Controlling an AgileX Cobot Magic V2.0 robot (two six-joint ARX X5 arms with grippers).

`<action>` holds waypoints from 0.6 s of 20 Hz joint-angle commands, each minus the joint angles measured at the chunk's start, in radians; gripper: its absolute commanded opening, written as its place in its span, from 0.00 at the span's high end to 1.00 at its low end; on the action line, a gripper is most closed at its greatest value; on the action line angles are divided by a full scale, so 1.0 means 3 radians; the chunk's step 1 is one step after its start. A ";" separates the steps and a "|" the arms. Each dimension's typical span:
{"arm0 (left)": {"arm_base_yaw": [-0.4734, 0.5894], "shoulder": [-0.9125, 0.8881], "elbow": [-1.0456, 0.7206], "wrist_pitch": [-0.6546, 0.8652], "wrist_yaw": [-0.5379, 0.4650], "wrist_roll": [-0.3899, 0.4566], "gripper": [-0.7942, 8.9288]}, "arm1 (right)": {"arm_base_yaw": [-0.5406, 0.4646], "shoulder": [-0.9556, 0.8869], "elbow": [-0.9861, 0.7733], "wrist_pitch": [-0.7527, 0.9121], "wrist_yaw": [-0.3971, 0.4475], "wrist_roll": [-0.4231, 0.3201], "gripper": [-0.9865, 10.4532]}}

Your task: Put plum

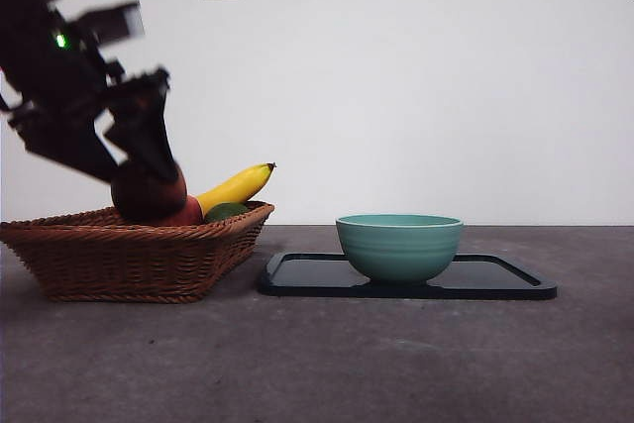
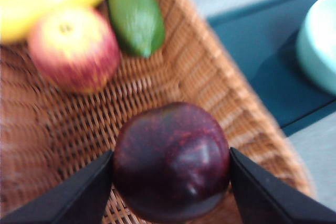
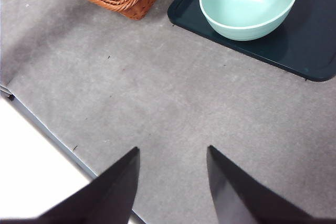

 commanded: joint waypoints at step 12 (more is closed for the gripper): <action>0.0080 0.0510 0.0033 0.0374 -0.0080 0.0167 0.61 | 0.0014 0.0014 0.0019 -0.0003 0.0000 0.0024 0.74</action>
